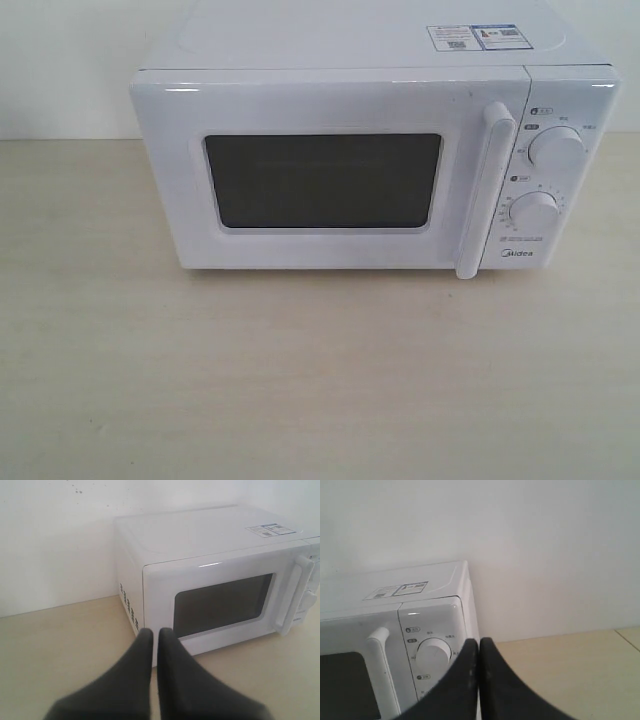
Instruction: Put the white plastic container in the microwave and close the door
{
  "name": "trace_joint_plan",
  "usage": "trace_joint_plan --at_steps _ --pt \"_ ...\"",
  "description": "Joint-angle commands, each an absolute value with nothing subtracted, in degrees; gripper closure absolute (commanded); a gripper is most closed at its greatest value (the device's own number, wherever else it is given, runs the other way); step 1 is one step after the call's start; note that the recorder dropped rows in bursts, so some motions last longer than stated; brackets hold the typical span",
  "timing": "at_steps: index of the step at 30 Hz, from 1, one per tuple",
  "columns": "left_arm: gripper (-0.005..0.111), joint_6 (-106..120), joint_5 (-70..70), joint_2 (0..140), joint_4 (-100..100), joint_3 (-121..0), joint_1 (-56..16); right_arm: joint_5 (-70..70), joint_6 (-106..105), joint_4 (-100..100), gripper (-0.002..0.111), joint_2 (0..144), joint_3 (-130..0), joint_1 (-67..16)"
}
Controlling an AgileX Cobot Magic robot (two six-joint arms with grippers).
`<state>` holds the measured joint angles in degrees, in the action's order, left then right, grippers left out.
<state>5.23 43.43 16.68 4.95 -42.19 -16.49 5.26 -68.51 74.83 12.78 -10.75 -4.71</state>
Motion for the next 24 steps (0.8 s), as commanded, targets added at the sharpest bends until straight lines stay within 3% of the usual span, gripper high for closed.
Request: trace_joint_plan --at_steps 1,5,8,24 --pt "0.102 4.75 43.53 16.4 4.95 -41.76 -16.62 0.66 -60.64 62.24 0.109 11.13 -10.28 -4.55" --pt "0.102 4.75 43.53 16.4 4.95 -41.76 -16.62 -8.49 -18.62 15.27 0.109 10.39 -10.28 -4.55" --pt "0.102 4.75 43.53 16.4 4.95 -41.76 -16.62 -9.27 2.91 1.88 0.109 10.39 -10.28 -4.55" --pt "0.102 4.75 43.53 16.4 4.95 -41.76 -16.62 -9.04 -0.62 0.92 0.109 10.39 -10.28 -4.55"
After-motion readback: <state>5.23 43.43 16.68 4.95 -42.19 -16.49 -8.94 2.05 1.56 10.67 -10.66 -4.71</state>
